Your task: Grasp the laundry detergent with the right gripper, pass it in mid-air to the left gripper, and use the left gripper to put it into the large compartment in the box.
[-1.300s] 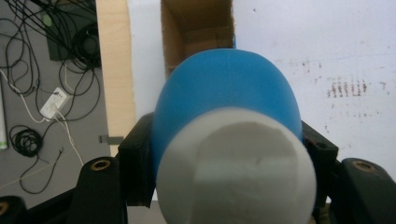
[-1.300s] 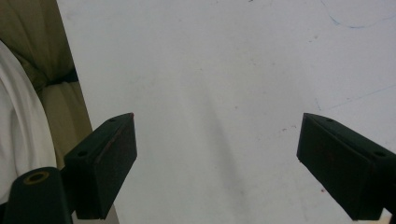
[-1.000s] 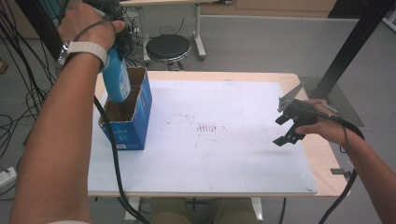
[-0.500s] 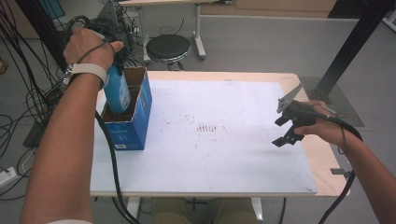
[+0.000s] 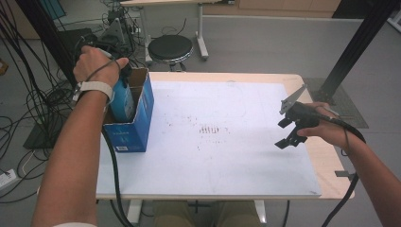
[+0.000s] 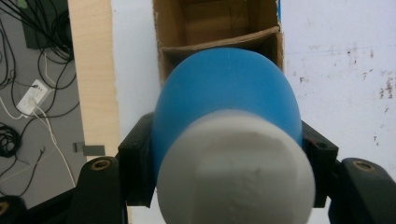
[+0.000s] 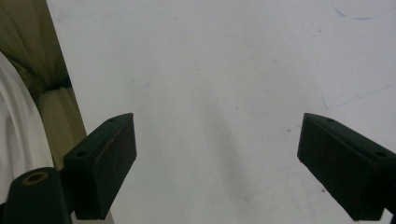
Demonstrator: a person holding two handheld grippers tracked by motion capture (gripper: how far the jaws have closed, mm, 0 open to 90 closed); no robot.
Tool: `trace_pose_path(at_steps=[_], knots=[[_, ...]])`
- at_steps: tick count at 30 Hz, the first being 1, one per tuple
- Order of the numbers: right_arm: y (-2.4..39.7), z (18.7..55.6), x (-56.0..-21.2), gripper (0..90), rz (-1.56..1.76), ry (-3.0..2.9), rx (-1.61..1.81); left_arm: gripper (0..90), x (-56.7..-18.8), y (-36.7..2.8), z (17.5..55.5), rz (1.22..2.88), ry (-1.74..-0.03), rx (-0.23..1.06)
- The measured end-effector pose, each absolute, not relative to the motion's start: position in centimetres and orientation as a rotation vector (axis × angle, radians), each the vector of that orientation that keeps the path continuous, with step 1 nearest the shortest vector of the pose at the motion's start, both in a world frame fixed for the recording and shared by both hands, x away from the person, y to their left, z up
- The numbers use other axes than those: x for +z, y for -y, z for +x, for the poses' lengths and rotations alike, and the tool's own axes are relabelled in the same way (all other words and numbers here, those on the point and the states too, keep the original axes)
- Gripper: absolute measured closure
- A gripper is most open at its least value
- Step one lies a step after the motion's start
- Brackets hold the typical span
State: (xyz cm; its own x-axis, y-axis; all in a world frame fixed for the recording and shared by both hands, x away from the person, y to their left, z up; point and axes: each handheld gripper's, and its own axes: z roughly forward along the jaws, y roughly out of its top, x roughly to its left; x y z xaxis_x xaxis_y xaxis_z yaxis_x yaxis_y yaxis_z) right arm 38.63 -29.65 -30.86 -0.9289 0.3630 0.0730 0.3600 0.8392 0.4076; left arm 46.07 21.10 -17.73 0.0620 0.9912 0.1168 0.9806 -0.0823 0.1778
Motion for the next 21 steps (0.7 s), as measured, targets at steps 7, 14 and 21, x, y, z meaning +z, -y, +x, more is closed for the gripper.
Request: trace_pose_path(at_steps=[7,14,21], knots=[[29.6,38.5,-31.3,11.9,0.600,-3.011,0.663,37.5,-19.8,-21.0,46.2,2.265,-2.084,0.323],[29.9,38.4,-31.6,11.9,0.620,-3.012,0.661,37.4,-21.6,-21.0,46.1,2.276,-2.078,0.337],[29.9,38.3,-31.7,11.9,0.622,-3.013,0.659,37.4,-23.2,-20.9,46.1,2.288,-2.073,0.340]])
